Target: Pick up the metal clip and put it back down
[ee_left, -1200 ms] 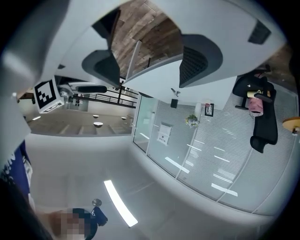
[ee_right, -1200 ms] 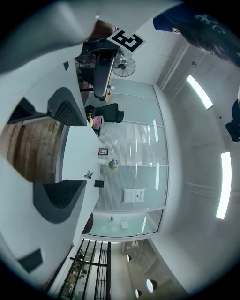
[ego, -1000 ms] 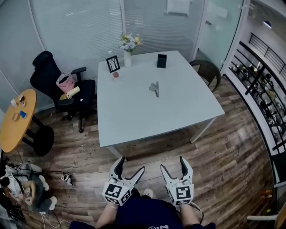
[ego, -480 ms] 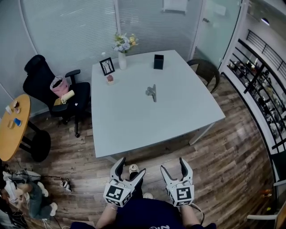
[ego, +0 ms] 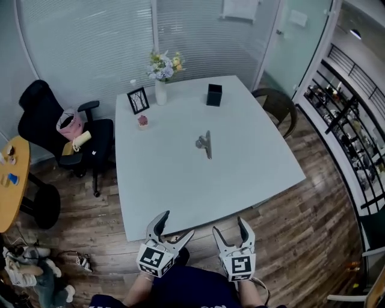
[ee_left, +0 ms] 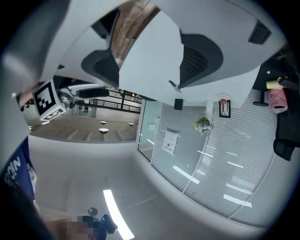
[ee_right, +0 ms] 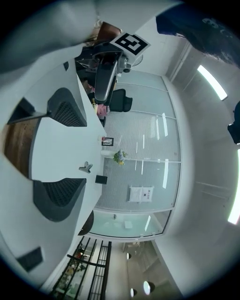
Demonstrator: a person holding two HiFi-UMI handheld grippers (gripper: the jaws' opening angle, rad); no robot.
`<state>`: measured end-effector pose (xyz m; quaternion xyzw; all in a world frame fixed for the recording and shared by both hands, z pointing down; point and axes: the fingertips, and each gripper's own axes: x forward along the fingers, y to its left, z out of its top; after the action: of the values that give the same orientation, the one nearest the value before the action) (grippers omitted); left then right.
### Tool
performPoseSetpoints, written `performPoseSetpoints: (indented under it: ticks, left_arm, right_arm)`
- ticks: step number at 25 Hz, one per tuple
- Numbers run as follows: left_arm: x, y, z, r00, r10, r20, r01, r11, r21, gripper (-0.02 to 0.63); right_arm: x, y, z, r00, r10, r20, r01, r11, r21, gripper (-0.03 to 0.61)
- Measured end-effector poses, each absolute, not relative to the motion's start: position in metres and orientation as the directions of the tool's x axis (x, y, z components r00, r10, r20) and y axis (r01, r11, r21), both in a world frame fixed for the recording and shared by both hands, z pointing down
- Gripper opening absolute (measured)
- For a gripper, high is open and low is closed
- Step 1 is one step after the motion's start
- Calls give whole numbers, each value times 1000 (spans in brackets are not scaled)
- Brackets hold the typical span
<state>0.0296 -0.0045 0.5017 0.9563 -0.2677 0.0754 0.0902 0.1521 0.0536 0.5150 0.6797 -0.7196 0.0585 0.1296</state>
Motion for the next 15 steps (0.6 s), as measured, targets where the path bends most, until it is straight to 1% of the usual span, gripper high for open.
performPoseSetpoints:
  ticks: [6,11,15]
  left_arm:
    - [39,-67,503,862,-468,194,-495,-860,123,393]
    - [35,-110,512,871,-444,209,-475,-870,134,393]
    - [37,-135,512,876,-438,204,-469,-871,147,393]
  right_arm:
    - [160,-9,518,-6,-957,289,-999,18,40,341]
    - [158,-50,519,27,-958,286,-998,-11,56,341]
    - [157,-70,527,30,-947,319,-998,-13,54,342]
